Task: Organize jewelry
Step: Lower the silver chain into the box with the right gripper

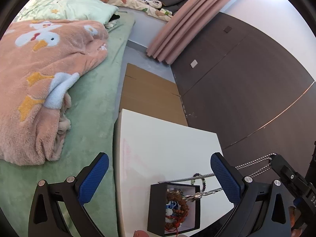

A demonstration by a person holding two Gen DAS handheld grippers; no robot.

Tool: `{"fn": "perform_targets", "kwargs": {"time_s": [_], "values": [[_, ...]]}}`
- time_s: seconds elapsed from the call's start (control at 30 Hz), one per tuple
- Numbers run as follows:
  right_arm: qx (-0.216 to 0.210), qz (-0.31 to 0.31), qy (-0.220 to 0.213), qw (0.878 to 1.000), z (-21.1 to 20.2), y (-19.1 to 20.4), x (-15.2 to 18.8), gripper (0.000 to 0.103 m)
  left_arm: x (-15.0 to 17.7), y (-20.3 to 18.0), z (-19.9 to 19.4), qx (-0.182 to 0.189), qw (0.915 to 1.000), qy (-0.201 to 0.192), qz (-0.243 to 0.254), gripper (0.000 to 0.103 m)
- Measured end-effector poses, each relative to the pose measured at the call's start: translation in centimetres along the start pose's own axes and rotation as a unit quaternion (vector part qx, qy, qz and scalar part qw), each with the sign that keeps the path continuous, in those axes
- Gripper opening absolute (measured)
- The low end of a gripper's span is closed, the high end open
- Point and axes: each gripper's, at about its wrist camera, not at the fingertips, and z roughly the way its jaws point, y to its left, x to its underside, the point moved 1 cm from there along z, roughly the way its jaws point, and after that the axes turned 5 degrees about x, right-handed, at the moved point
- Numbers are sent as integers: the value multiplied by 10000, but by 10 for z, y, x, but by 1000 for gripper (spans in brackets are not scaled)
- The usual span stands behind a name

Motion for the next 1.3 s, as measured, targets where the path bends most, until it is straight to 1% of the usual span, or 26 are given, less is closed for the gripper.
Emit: {"fn": "perform_targets", "kwargs": {"time_s": [0.1,0.33,0.43,0.83,1.07,1.3], "values": [[-40,-12,-5,10000,-5,0,-1,6,-1,0,3,0,10000,19,-22,103],[-163,-190,-302,9992,-32,16,-12,6,0,-3,6,30,10000,40,-1,103],[-193,-229,-361,9989,-38,22,-13,6,1,-2,5,23,10000,62,22,103],[-276,-102,-70,9995,-5,19,-4,6,-1,10,-4,-58,10000,-27,-54,103],[-318,-89,-37,9994,-1,17,-1,6,-2,11,-2,-77,10000,-14,-34,103],[-258,-50,-34,9997,2,13,3,6,0,9,-1,-82,10000,6,4,103]]}}
